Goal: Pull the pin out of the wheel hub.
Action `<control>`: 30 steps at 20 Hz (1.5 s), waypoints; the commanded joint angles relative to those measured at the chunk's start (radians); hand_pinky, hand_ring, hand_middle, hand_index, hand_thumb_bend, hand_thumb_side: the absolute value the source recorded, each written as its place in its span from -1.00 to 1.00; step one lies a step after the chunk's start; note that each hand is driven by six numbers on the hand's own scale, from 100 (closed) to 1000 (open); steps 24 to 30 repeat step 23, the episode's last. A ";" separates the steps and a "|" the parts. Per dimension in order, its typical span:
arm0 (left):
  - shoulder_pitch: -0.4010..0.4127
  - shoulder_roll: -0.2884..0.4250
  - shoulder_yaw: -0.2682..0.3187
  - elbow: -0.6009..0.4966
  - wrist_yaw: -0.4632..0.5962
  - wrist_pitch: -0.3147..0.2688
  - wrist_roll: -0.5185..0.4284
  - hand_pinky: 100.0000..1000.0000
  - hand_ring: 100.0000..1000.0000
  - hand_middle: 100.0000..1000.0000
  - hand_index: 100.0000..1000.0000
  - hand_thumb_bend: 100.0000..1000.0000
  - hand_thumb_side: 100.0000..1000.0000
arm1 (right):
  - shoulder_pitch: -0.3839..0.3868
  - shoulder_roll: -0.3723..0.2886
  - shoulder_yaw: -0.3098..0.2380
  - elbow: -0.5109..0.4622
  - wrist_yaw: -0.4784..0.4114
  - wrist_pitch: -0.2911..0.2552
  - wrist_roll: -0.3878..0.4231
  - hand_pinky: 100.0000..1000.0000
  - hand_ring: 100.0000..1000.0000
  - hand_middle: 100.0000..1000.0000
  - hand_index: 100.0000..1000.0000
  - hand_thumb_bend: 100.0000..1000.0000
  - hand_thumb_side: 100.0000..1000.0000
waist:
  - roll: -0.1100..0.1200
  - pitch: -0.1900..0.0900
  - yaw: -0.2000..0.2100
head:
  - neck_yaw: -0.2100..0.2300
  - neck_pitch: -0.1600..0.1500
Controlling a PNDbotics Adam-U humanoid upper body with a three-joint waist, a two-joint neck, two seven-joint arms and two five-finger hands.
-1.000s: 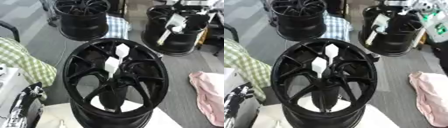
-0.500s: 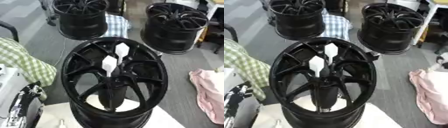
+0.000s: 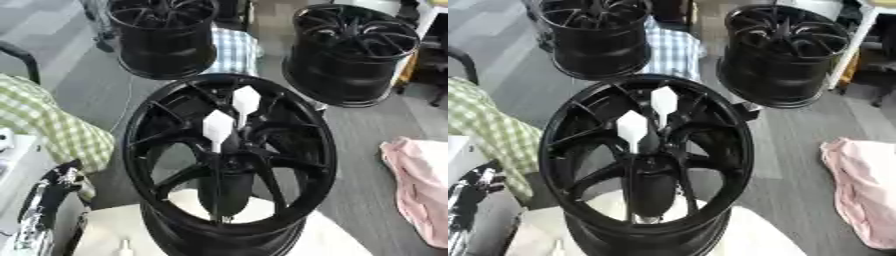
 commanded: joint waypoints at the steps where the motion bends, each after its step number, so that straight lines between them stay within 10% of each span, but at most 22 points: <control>1: -0.014 0.012 0.001 -0.015 0.005 0.000 -0.001 0.44 0.40 0.38 0.56 -0.57 0.14 | -0.013 0.065 0.048 -0.009 -0.043 -0.049 -0.050 0.45 0.26 0.37 0.63 -0.95 -0.36 | 0.005 -0.002 0.002 | -0.008 -0.002; 11: -0.015 0.012 0.004 -0.010 0.010 -0.007 0.004 0.44 0.40 0.38 0.56 -0.57 0.14 | 0.075 0.274 0.148 0.057 -0.135 -0.203 -0.153 0.40 0.11 0.19 0.51 -1.00 -0.39 | 0.015 0.009 -0.008 | -0.016 -0.004; 30: -0.014 0.016 0.006 -0.012 0.013 -0.014 0.004 0.44 0.40 0.38 0.56 -0.57 0.14 | 0.089 0.300 0.167 0.080 -0.144 -0.287 -0.180 0.38 0.05 0.12 0.50 -1.00 -0.40 | 0.020 0.023 -0.016 | -0.040 -0.008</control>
